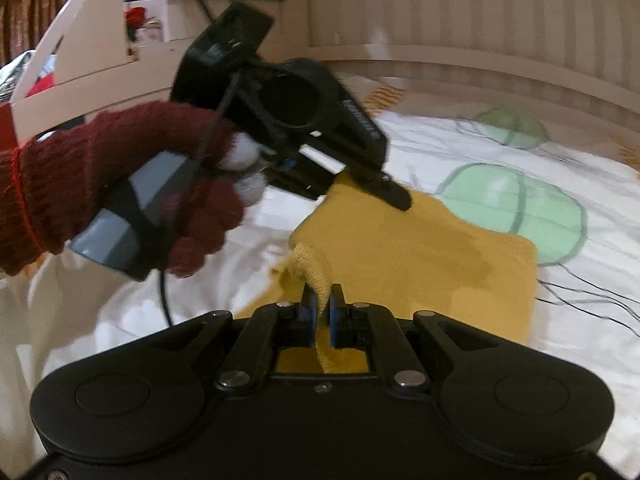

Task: Fold small clothes

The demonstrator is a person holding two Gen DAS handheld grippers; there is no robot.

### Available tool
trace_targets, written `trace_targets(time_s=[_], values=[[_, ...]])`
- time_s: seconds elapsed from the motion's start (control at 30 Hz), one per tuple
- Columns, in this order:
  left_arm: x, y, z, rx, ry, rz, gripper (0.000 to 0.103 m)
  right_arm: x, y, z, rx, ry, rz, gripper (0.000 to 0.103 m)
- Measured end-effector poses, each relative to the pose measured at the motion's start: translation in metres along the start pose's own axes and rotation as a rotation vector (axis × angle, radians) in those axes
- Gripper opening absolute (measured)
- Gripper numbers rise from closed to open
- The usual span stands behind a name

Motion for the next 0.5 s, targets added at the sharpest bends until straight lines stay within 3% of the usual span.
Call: trace_targets(time_s=[0.2, 0.27, 0.37, 0.5], values=[[0.051, -0.006, 0.018, 0.061, 0.076, -0.105, 0.012, 0.029, -0.004, 0.045, 0.091, 0.083, -0.036, 0.011], [0.060, -0.009, 0.024, 0.075, 0.056, -0.148, 0.015, 0.032, -0.009, 0.056, 0.126, 0.091, -0.046, 0.015], [0.064, -0.008, 0.025, 0.047, 0.010, -0.196, 0.029, 0.030, -0.013, 0.060, 0.148, 0.115, -0.027, 0.022], [0.065, -0.003, 0.022, -0.013, -0.073, -0.241, 0.044, 0.029, -0.017, 0.056, 0.153, 0.128, -0.033, 0.022]])
Point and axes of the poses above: each gripper's, at about its wrist camera, not at the fingertips, and z roughly the way its jaws point, x to its left, y to its top, the point moved 4 cm from there along z, roughly the way its jaws point, and after that the axes turned 6 degrees about x, right-handed, at the moved point
